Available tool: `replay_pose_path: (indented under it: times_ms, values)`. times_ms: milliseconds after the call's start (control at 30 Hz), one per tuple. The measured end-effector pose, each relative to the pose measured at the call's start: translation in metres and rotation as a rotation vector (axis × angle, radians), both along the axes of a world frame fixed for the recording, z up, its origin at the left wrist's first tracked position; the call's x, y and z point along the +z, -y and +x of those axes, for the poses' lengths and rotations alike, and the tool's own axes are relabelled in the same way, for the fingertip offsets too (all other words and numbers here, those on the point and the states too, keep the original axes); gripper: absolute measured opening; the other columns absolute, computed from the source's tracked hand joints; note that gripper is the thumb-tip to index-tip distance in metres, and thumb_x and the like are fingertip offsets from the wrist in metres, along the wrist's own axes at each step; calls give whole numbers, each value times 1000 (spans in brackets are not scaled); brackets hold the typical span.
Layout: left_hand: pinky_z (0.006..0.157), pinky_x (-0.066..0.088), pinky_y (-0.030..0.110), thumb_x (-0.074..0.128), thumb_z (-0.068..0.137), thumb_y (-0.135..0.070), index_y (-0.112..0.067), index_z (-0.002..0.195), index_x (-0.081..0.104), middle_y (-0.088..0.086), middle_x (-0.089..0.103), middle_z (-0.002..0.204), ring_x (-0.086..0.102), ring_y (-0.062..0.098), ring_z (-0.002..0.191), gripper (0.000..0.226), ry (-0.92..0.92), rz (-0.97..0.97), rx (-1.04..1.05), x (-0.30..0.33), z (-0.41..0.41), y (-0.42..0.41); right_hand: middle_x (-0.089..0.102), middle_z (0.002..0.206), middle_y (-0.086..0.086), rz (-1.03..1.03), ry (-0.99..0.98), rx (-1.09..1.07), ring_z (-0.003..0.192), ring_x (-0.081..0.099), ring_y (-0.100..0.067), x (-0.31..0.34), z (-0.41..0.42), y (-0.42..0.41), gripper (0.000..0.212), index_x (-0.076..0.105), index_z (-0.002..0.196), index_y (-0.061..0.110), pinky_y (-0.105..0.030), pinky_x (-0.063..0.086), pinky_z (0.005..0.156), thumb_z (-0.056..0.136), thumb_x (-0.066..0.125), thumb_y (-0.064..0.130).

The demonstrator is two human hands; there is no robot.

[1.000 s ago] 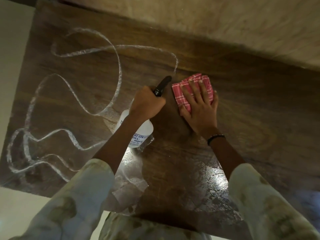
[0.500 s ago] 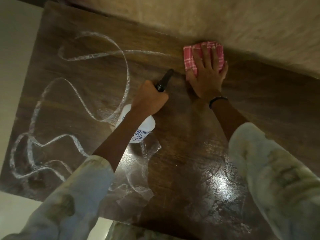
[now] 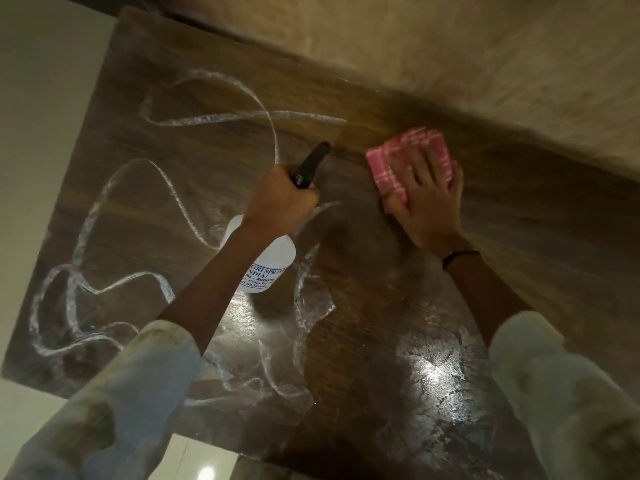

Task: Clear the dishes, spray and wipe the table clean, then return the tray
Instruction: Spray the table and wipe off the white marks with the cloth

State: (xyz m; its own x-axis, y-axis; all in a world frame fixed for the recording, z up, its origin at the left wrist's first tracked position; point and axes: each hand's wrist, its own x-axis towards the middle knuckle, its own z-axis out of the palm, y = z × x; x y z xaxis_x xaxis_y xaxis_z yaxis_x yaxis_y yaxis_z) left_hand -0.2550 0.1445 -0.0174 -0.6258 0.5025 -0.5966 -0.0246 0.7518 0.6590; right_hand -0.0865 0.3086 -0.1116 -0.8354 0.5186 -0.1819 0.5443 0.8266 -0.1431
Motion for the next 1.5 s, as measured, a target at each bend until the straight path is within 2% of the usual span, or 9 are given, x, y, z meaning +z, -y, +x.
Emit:
replay_pose_path:
  times_ms: [167,300,467,733,867,1033,1167,1400,1500]
  values:
    - [51,40,24,59,85,-13,-20,73,56,2,52,61,51,14,56,14,-38,-13,-22,0,-17,9,9,161,-2,-30,-13,-261,148,5,-28,0,-82,-4,62,15,151,33,-66,2,111,93,31,52]
    - [55,45,27,60,85,-16,-27,66,52,3,54,61,53,16,56,23,-36,-17,-13,0,-24,12,12,160,-3,-21,-46,-112,148,6,-27,-2,-109,27,62,18,151,30,-64,-2,110,95,31,52]
    - [56,44,27,60,85,-15,-22,65,54,4,53,59,52,17,55,22,-8,-29,-2,3,-29,13,26,157,1,5,-31,172,146,16,-24,-3,-43,44,58,29,147,34,-61,7,114,94,24,58]
    - [68,48,32,61,79,-15,-18,82,54,8,60,78,62,27,77,8,-84,-88,98,2,-45,8,23,158,0,-17,-39,-5,147,14,-24,-1,-52,10,64,27,148,33,-62,9,111,89,27,58]
    - [78,54,41,61,80,-13,-24,70,50,10,61,81,63,32,83,18,-51,-75,97,6,-56,10,21,158,-1,-12,-29,-26,147,11,-25,1,-69,-1,66,25,149,32,-63,8,111,88,23,59]
    - [77,53,38,59,82,-12,-18,88,57,8,59,81,61,28,80,8,-80,-94,109,6,-65,13,16,160,1,-2,-42,-113,148,9,-25,1,-101,-1,67,20,150,33,-64,5,111,88,19,58]
    - [76,54,37,59,81,-11,-8,110,60,14,63,88,62,29,82,29,-45,-110,139,-1,-75,21,11,161,-1,-10,-31,-249,148,5,-27,-1,-138,20,62,15,151,35,-65,2,111,91,24,53]
    - [66,45,33,64,78,-15,-16,79,60,9,61,73,55,26,66,5,-9,-121,156,-1,-84,35,28,156,-3,-2,-141,17,146,19,-27,-4,-165,65,57,33,147,27,-63,5,111,94,34,50]
    - [60,44,31,65,81,-18,-21,66,54,6,57,66,52,21,56,19,13,-93,159,-2,-84,41,30,155,0,8,-97,247,145,21,-26,-3,-128,72,58,34,146,31,-62,9,112,94,30,55]
